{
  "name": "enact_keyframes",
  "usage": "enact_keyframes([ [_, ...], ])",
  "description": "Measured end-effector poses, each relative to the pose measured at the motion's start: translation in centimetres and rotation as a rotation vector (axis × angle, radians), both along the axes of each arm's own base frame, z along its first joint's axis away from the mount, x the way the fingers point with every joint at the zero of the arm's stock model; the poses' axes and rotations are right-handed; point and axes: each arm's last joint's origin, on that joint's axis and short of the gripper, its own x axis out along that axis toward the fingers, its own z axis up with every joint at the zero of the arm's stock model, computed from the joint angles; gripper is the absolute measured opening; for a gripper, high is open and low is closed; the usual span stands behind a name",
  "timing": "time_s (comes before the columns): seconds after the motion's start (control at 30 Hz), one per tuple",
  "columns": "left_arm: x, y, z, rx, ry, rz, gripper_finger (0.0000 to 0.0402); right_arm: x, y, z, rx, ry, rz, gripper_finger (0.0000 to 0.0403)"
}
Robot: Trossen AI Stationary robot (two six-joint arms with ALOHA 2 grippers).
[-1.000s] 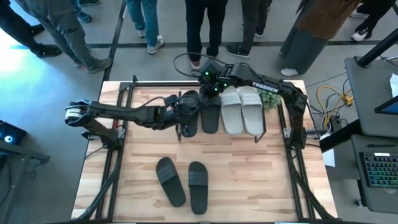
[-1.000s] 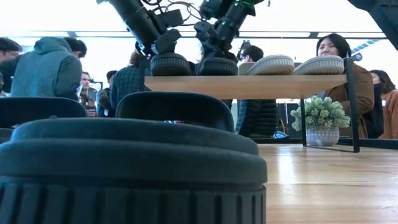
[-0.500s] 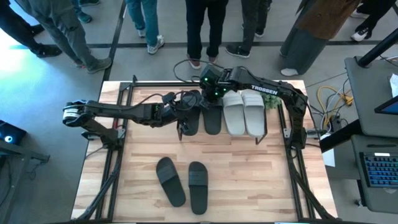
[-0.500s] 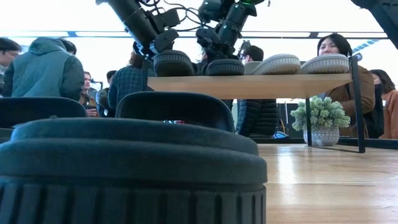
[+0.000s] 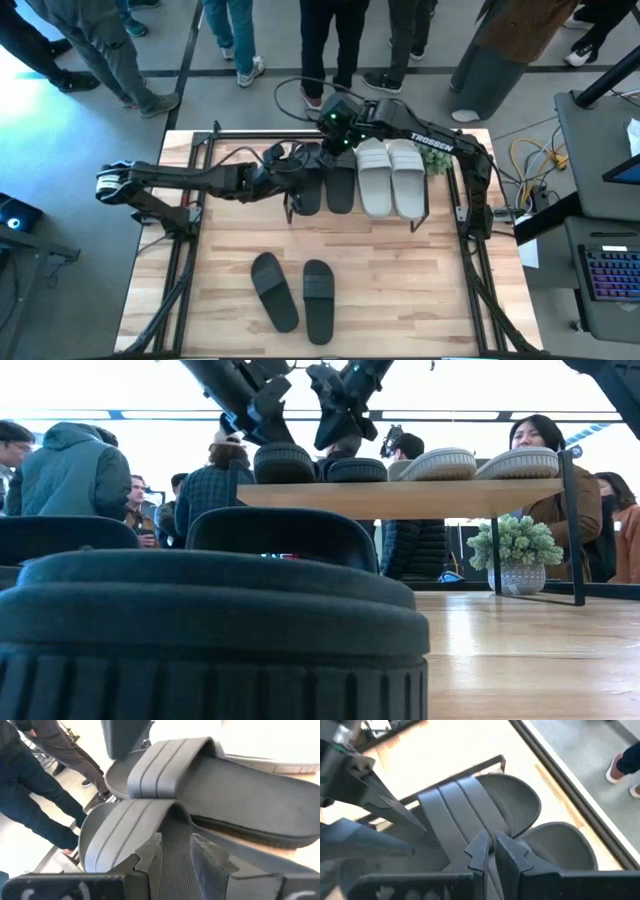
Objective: Pick and place slides into the shelf
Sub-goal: Adjust the slides on the shelf
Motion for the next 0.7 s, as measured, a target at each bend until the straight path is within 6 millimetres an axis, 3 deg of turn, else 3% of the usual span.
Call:
enact_keyframes([
  [0.13, -0.6, -0.3, 0.5, 0.000, -0.014, -0.013, 0.0089, -0.7, 0.5, 1.5, 0.004, 0.009, 0.000, 0.0022],
  [0.3, -1.9, -0.9, 1.0, -0.001, 0.012, -0.035, 0.0089, -3.4, 2.3, 2.2, 0.062, 0.213, -0.012, 0.0022],
  [0.47, -2.7, -1.3, 1.5, 0.013, -0.002, -0.065, 0.0089, -4.6, 5.5, 0.5, 0.079, 0.415, -0.019, 0.0022],
  [0.7, -3.3, -1.5, 1.1, -0.003, -0.005, -0.092, 0.0089, -6.7, 8.6, -1.7, 0.088, 0.511, -0.116, 0.0022],
])
